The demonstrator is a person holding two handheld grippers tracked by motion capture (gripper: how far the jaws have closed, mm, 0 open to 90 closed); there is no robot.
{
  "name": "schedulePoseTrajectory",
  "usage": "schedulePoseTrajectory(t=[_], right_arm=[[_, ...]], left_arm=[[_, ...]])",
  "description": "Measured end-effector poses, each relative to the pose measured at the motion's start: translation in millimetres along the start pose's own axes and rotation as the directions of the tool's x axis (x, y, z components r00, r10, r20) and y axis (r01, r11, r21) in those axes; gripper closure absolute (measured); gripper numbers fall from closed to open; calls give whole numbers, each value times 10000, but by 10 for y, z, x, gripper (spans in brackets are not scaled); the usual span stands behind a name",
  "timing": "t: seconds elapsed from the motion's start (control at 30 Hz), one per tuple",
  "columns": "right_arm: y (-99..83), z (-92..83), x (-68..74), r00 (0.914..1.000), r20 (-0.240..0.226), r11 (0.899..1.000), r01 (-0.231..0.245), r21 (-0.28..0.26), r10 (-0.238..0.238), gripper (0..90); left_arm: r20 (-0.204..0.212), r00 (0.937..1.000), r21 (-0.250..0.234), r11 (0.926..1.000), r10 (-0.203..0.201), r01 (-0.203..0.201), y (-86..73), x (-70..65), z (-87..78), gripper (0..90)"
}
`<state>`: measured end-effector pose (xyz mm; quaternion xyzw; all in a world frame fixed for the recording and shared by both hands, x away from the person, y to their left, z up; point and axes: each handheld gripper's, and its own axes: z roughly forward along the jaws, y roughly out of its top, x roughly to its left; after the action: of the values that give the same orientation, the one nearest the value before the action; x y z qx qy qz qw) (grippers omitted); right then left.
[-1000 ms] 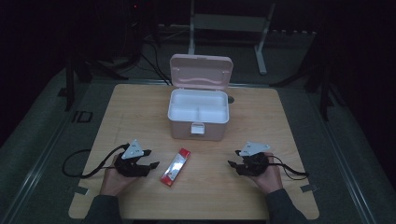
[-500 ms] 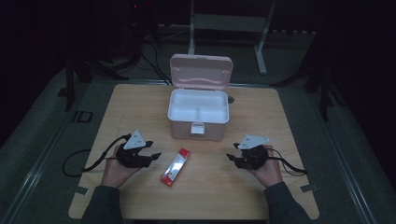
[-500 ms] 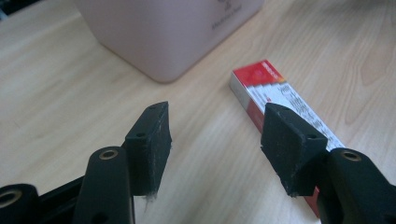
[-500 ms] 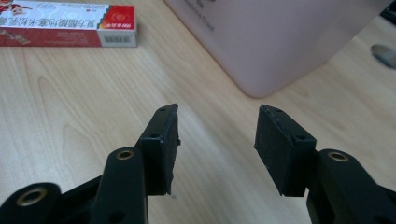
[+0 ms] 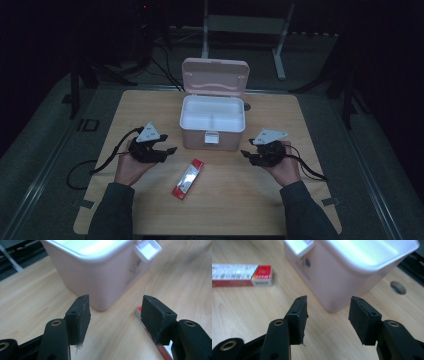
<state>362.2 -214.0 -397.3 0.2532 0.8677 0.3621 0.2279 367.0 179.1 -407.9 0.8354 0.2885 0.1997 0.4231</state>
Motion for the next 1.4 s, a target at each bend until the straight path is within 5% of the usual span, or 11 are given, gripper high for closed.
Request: schedulePoseTrajectory(t=[0.33,0.6,0.93,1.13,1.4], right_arm=[[268,45,-270,9968,84,9944,-781,-707,789,482],[401,216,-460,9862,25,9827,-1645,-855,1654,475],[424,425,-559,9762,-83,9753,-2168,-421,2166,467],[344,448,-638,9587,-488,9583,-2824,-444,2802,501],[327,426,-636,9599,-630,9598,-2765,-491,2733,521]], left_arm=[[-124,9989,-213,9987,-456,453,302,218,151,392],[-174,9948,-393,9942,-1004,997,500,335,345,385],[-104,9926,279,9922,-1212,1215,567,421,620,384],[21,9919,328,9913,-1273,1272,562,409,629,430],[-34,9896,311,9891,-1440,1440,539,369,581,465]])
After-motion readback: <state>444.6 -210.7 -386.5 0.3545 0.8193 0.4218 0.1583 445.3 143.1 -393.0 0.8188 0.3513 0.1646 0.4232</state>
